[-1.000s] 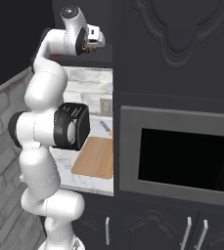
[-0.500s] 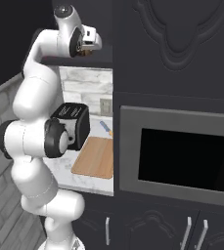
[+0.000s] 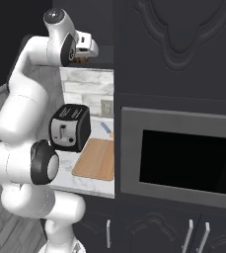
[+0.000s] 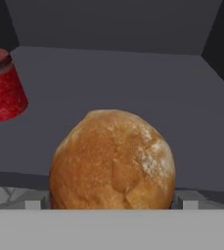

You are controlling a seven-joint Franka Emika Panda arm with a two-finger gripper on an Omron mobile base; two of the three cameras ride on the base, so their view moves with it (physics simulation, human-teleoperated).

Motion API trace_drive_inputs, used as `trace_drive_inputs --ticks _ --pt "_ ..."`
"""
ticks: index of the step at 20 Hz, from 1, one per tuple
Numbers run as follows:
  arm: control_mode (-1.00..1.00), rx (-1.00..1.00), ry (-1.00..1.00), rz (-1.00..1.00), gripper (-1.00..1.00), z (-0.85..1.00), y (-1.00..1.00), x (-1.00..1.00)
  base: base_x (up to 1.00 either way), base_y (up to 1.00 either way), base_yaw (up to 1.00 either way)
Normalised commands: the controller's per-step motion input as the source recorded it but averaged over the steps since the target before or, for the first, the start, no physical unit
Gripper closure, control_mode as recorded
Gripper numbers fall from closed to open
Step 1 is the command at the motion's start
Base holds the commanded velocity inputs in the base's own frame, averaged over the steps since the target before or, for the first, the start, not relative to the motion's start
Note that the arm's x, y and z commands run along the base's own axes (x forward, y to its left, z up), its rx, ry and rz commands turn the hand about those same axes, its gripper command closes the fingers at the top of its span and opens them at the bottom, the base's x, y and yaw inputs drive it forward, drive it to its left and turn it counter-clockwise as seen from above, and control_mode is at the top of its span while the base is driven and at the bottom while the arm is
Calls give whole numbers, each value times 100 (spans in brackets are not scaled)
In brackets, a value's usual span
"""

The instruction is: Pick the bread, place it on the cutting board, pick the jam, place it on the counter, and close the cabinet.

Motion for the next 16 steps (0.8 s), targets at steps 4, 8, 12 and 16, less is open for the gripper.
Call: trace_drive_inputs --ticks 4,8,12,16 --pt "-100 0 0 0 100 -21 -11 -71 0 0 0" --pt "-100 0 1 0 100 -19 -15 -64 0 0 0" --pt "-100 0 5 0 100 -22 -14 -54 0 0 0" --pt "-100 1 8 0 100 -27 -16 -49 0 0 0"
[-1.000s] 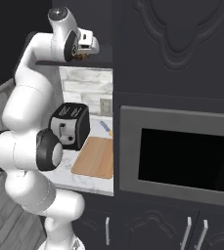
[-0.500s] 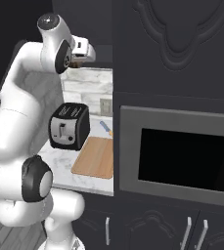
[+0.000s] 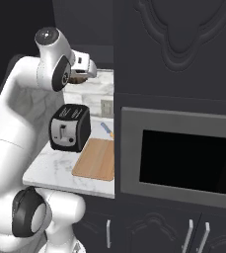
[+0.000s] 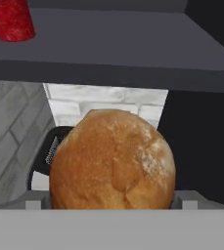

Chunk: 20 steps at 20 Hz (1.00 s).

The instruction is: Pick the bread, place it on the cutting board, pick the jam, place it on the counter, and close the cabinet.

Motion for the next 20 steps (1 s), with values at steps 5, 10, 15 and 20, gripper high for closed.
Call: trace_drive_inputs --ticks 5,10,15,20 --pt "-100 2 14 0 100 -34 -16 -37 0 0 0" --pt "-100 3 19 0 100 -38 -12 -24 0 0 0" --pt "-100 0 20 0 100 -54 0 -4 0 0 0" --pt "-100 1 15 0 100 -49 0 0 0 0 0"
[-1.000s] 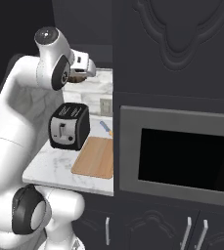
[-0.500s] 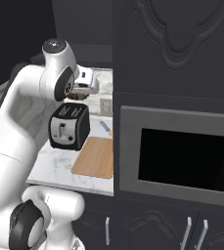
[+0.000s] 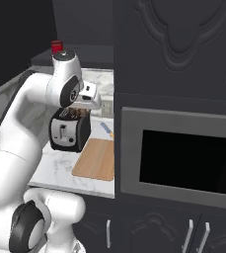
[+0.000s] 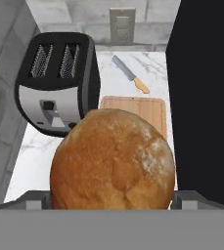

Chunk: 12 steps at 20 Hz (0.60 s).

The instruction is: Pick the bread, place it on the cutting board, pick the jam, place it on the counter, and close the cabinet.

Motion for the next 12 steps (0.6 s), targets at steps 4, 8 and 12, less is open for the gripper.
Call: trace_drive_inputs --ticks 4,8,12 --pt "-100 2 11 0 100 -44 0 0 0 0 0" --pt "-100 1 12 0 100 -43 0 7 0 0 0" --pt "-100 0 14 0 100 -39 0 23 0 0 0"
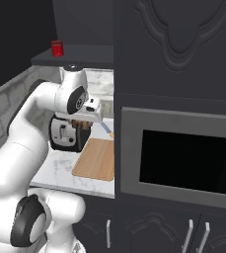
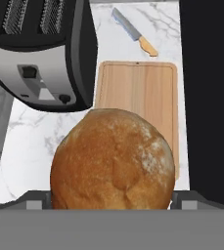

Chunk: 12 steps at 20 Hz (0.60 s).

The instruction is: Pick the bread, place it on the cutting board, pick the jam, place it on the counter, and close the cabinet.

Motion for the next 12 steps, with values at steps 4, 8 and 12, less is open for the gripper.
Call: trace_drive_inputs --ticks 4,8,12 --pt "-100 0 9 0 100 -40 -2 21 0 0 0" --pt "-100 0 6 0 100 -38 -3 21 0 0 0" --pt "-100 0 2 0 100 -42 -5 16 0 0 0"
